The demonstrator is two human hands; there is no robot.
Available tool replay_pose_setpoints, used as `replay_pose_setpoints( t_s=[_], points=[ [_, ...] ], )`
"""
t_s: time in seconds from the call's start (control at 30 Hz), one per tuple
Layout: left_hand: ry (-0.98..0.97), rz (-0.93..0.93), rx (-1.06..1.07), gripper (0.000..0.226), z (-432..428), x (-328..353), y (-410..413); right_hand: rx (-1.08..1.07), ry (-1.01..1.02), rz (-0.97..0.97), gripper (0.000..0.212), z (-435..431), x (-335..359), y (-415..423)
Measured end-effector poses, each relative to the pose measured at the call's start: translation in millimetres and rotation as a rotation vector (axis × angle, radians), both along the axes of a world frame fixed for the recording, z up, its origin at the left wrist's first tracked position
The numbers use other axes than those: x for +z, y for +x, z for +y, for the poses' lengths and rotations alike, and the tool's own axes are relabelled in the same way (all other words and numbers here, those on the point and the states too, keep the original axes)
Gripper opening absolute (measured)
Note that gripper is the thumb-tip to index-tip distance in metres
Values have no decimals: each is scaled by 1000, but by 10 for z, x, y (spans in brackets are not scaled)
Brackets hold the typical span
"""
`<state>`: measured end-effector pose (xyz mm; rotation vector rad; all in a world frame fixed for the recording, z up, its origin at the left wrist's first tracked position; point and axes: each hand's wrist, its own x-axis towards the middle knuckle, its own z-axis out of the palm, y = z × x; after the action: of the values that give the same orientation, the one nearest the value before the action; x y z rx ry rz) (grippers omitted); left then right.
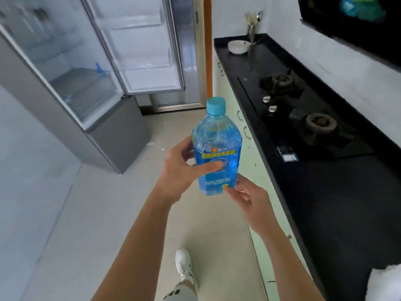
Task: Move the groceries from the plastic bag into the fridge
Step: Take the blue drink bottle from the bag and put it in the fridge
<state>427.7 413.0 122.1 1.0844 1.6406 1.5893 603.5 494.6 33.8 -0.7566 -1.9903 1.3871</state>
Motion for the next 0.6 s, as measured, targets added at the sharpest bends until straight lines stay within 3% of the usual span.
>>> replay_pose_setpoints(
  t_s=[0.2, 0.6],
  points=[
    [24, -11, 112, 60, -163, -33, -800, 134, -24, 0, 37, 69, -29, -912],
    [38, -31, 217, 55, -184, -73, -2595, 244, -15, -31, 33, 248, -130, -2866]
  ],
)
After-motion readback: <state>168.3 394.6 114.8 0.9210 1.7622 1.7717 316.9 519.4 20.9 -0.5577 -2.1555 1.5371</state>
